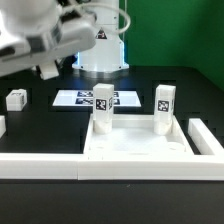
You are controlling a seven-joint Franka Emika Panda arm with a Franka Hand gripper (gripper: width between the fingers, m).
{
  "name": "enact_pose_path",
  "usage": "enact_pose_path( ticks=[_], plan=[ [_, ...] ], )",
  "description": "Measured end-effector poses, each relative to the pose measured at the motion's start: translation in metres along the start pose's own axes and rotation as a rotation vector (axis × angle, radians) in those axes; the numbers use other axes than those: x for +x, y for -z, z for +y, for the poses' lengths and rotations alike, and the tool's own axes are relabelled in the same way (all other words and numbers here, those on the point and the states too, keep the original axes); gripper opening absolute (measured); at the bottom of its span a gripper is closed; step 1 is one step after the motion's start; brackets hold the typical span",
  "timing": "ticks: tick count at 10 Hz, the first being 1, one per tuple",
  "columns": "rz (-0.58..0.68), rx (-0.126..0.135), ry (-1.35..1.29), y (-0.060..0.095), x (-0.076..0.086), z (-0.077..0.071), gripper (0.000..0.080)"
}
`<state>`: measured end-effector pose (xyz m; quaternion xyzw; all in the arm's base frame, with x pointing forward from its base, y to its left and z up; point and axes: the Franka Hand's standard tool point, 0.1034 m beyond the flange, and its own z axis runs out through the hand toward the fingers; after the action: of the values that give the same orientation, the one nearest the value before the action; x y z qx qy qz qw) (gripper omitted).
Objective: Assemble square table
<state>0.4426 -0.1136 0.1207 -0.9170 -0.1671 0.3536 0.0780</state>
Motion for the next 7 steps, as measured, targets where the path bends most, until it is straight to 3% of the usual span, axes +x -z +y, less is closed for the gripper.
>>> enact_pose_path(
  ticks=[2, 3, 5, 7],
  plan=[
    [0.152, -0.010, -0.056, 0.060, 0.013, -0.027, 0.0290],
    [0.251, -0.042, -0.065, 0.082, 0.016, -0.035, 0.0290],
    [0.357, -0.059, -0.054, 0.074, 0.017, -0.028, 0.0290],
    [0.461, -0.088, -0.049, 0.076, 0.017, -0.024, 0.0290]
  ],
)
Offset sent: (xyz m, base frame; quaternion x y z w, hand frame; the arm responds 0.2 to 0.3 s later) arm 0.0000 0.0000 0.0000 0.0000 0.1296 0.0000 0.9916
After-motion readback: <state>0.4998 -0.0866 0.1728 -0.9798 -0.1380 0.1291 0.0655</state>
